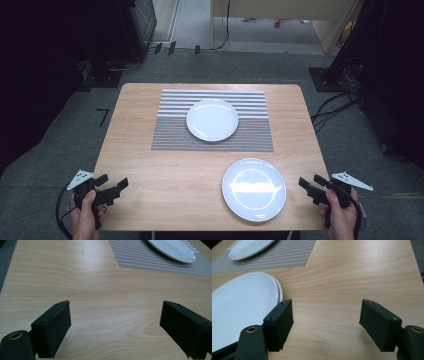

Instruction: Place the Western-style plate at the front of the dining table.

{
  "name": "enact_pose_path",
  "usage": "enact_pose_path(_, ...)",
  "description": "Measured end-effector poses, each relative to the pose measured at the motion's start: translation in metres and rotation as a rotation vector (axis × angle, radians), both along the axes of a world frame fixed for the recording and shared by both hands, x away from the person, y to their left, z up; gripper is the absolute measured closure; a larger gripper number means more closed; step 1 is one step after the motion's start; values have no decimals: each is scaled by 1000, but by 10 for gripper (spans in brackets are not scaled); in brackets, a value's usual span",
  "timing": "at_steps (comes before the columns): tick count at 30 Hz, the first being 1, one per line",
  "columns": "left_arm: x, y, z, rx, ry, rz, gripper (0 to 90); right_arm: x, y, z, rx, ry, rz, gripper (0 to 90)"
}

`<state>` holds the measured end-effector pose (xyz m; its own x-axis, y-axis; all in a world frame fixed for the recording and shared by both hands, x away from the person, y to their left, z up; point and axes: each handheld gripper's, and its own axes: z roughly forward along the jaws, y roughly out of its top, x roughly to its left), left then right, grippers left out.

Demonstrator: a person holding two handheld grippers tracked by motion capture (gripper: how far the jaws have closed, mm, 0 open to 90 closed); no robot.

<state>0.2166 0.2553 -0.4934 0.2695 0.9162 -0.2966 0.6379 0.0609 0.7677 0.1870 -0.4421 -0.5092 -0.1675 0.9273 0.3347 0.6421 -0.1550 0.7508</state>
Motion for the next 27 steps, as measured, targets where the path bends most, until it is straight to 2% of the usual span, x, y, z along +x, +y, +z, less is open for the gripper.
enact_pose_path(6,-16,11,-13,64,5,56,97,-2,3,-6,-87,16,1,262)
enact_pose_path(8,-19,12,-18,103,13,65,97,-1,5,-8,-120,21,0,262)
enact_pose_path(10,-20,10,-21,132,25,65,97,0,7,-10,-142,29,3,262)
enact_pose_path(14,-19,6,-22,169,22,69,97,2,11,-12,-185,38,5,261)
enact_pose_path(16,-18,2,-24,205,33,68,98,2,12,-13,-204,35,4,259)
enact_pose_path(21,-17,-6,-26,302,28,69,98,5,21,-15,-318,28,33,201)
enact_pose_path(22,-16,-9,-26,318,26,74,98,5,22,-15,-322,30,35,194)
enact_pose_path(27,-13,-10,-28,314,16,83,88,6,23,-16,-322,31,41,176)
